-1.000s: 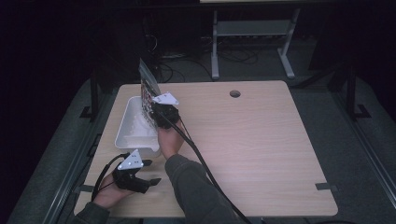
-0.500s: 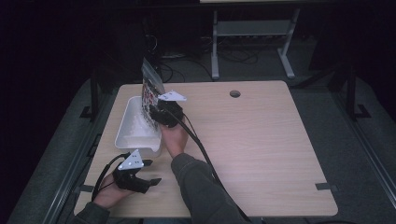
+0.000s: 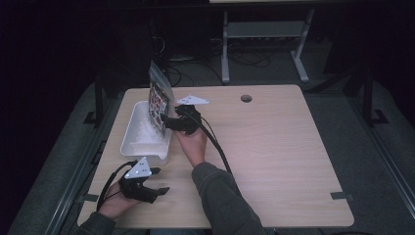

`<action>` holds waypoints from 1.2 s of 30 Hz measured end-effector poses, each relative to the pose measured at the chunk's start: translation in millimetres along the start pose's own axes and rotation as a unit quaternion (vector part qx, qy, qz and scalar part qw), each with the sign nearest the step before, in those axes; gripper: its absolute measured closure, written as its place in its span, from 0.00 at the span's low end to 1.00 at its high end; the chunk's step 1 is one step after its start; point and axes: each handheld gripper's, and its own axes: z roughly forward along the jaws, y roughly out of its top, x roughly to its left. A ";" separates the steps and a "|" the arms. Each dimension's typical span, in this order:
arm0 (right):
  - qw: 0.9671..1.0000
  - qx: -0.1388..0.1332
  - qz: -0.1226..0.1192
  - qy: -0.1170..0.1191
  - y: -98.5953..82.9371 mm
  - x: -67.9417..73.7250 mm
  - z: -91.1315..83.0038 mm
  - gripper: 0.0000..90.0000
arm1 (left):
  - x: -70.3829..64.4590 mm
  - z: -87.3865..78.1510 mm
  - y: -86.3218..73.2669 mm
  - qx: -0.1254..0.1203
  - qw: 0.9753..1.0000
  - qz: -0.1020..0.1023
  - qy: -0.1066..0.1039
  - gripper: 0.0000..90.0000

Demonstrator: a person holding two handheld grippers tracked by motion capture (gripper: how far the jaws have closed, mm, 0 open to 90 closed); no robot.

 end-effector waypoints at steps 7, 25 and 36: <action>0.999 0.006 -0.009 0.033 -2.2 -7.8 -17.7 0.34 | -1.0 1.1 0.5 0.000 1.000 0.001 0.001 0.26; 0.997 0.026 -0.003 0.066 -16.5 -34.5 -69.9 0.30 | -0.7 2.2 1.2 -0.003 1.000 -0.002 0.003 0.25; 0.996 0.039 0.006 0.081 -22.3 -50.9 -96.3 0.27 | -1.9 2.7 1.9 -0.007 1.000 -0.006 -0.002 0.25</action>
